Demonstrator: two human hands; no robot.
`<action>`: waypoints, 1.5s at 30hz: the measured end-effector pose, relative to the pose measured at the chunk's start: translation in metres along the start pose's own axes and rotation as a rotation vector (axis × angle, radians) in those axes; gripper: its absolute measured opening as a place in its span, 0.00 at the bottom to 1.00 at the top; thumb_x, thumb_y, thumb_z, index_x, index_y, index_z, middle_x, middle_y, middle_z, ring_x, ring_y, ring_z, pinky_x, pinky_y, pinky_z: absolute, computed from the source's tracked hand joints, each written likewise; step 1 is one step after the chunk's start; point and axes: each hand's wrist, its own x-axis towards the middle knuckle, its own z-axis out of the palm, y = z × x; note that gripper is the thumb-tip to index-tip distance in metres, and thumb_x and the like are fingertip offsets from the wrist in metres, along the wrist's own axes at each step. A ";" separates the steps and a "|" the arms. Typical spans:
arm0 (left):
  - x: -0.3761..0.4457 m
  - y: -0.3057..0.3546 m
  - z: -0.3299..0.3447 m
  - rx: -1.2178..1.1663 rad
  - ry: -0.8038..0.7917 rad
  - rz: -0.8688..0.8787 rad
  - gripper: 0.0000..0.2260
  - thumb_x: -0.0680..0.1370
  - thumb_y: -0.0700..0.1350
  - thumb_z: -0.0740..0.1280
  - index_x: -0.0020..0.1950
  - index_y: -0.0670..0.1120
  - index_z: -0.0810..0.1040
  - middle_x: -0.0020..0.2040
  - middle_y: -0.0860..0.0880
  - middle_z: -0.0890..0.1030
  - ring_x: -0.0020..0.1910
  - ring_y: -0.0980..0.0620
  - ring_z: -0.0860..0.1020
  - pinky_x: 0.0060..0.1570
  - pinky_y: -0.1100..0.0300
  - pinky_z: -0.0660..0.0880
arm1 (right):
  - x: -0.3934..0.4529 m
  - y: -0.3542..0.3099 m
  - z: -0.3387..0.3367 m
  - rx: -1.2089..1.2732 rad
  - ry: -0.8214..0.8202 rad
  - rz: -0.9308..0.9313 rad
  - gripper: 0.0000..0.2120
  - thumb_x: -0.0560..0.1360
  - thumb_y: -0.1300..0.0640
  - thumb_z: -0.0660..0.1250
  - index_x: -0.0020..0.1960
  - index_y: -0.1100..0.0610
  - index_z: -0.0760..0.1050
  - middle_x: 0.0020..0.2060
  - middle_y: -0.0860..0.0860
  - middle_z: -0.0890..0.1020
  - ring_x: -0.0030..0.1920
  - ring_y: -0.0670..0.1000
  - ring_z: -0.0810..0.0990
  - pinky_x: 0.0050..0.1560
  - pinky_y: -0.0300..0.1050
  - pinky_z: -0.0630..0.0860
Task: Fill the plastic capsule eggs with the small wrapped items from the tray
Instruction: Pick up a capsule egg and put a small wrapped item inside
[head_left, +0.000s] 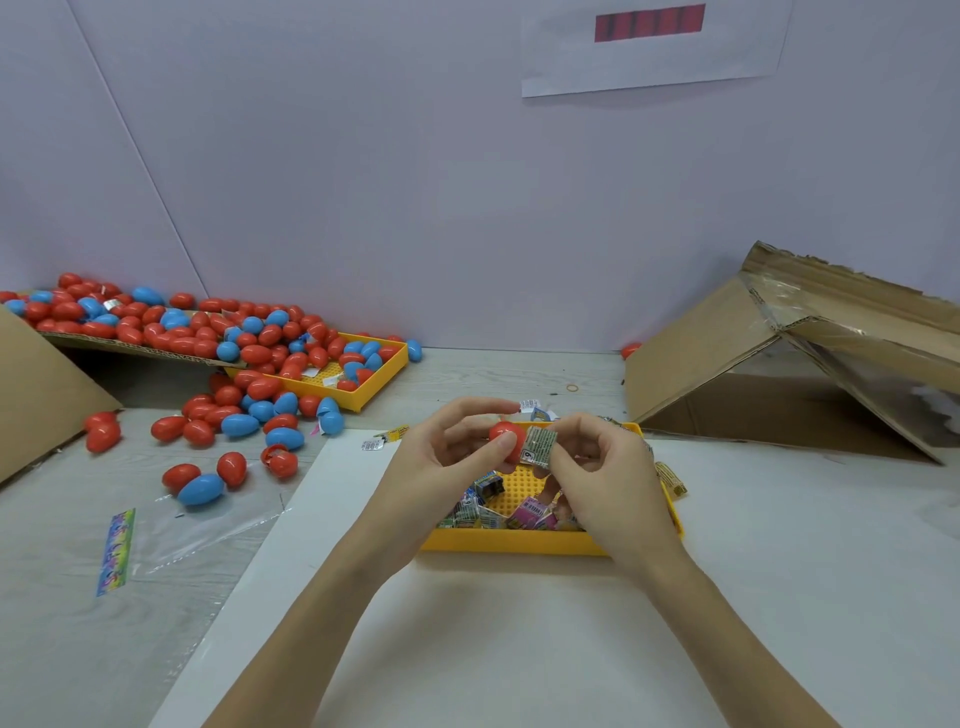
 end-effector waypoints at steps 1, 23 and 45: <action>0.000 0.000 0.000 0.004 -0.002 0.005 0.11 0.78 0.48 0.72 0.60 0.54 0.83 0.54 0.48 0.86 0.54 0.48 0.84 0.56 0.55 0.82 | 0.000 0.001 0.000 -0.024 0.018 -0.020 0.07 0.79 0.65 0.66 0.50 0.54 0.80 0.33 0.50 0.84 0.26 0.52 0.82 0.23 0.44 0.76; 0.001 -0.008 0.005 0.260 0.215 0.300 0.18 0.74 0.44 0.77 0.64 0.51 0.81 0.55 0.55 0.85 0.56 0.51 0.83 0.55 0.64 0.79 | -0.004 -0.017 0.001 0.613 -0.172 0.301 0.14 0.79 0.52 0.70 0.60 0.59 0.81 0.50 0.54 0.88 0.53 0.55 0.87 0.49 0.42 0.84; -0.001 -0.004 0.006 0.265 0.191 0.309 0.19 0.74 0.48 0.73 0.66 0.51 0.80 0.57 0.50 0.82 0.55 0.51 0.83 0.55 0.62 0.80 | -0.007 -0.014 0.010 0.520 -0.029 0.168 0.11 0.75 0.61 0.75 0.56 0.57 0.81 0.46 0.56 0.88 0.48 0.54 0.88 0.48 0.42 0.84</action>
